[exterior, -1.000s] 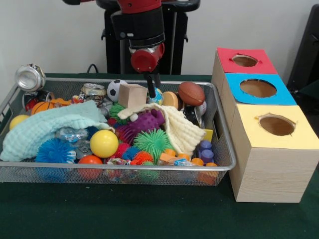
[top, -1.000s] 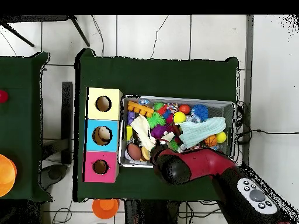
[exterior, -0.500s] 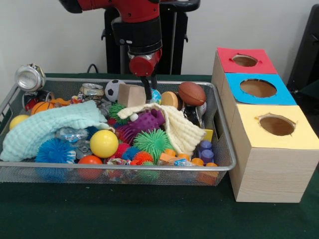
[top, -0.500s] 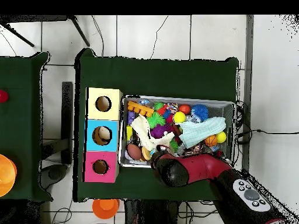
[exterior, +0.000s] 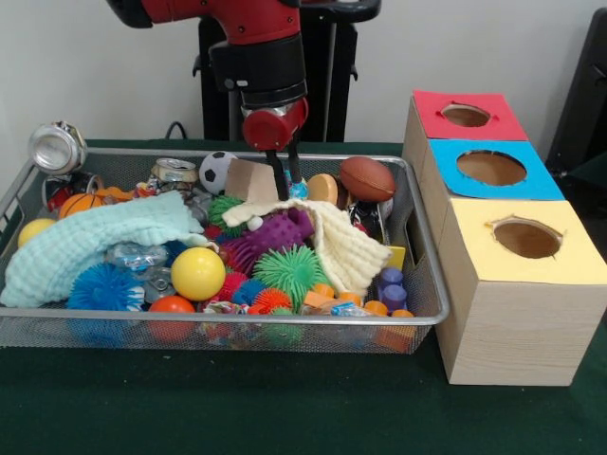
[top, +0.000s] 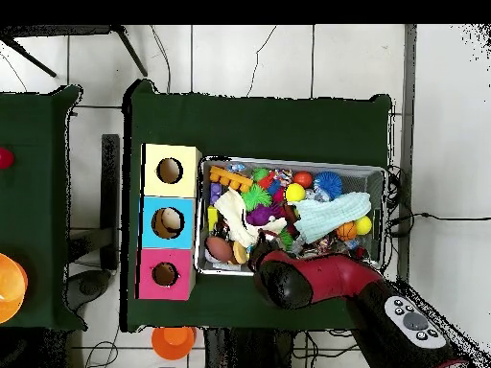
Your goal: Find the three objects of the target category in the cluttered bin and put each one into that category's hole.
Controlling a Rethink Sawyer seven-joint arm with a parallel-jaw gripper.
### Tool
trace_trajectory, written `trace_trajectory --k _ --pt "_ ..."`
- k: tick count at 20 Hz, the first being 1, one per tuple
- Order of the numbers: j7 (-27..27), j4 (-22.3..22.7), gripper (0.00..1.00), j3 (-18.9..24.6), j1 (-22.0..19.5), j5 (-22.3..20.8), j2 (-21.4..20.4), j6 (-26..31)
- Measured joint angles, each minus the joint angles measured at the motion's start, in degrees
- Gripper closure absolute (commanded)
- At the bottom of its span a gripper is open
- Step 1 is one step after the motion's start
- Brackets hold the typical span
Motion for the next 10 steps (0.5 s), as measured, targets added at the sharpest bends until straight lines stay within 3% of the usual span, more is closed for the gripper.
trace_trajectory --k 10 --pt "0.0 0.0 0.0 -0.2 -0.4 0.0 0.2 -6.1"
